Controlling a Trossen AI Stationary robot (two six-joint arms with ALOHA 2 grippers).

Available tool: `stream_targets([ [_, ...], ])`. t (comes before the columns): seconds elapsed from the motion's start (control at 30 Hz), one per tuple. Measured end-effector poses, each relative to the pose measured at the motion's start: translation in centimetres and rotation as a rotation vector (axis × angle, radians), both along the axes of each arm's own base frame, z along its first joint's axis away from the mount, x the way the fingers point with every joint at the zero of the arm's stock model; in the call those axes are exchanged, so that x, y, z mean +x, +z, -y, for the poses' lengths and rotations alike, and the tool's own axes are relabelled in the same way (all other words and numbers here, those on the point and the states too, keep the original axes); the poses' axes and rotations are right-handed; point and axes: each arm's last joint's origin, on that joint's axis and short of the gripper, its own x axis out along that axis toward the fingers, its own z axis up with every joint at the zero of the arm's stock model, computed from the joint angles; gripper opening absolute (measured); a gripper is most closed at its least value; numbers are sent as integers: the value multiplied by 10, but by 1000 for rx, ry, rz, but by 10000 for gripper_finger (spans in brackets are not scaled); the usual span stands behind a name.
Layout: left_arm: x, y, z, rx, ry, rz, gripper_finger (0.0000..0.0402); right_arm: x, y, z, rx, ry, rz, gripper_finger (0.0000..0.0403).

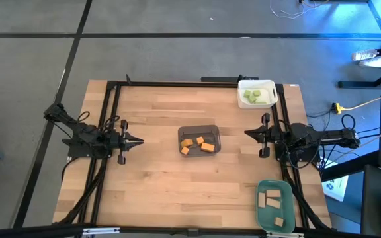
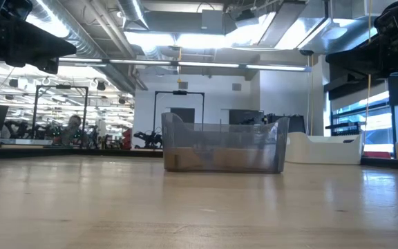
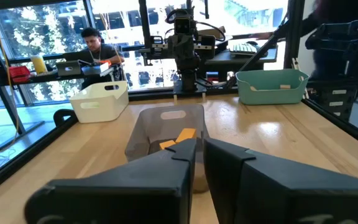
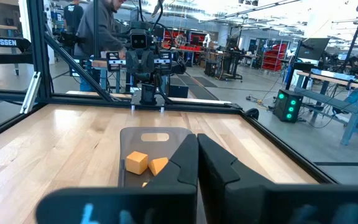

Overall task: Sort & place blocks by color
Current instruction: Return to Home Position

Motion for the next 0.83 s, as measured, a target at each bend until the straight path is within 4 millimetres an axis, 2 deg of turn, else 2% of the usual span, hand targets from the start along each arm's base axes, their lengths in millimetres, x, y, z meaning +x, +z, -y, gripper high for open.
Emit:
stream_targets([
  [0.83,0,0,0,0,0,0,1,0,0,0,0,0,0,1],
])
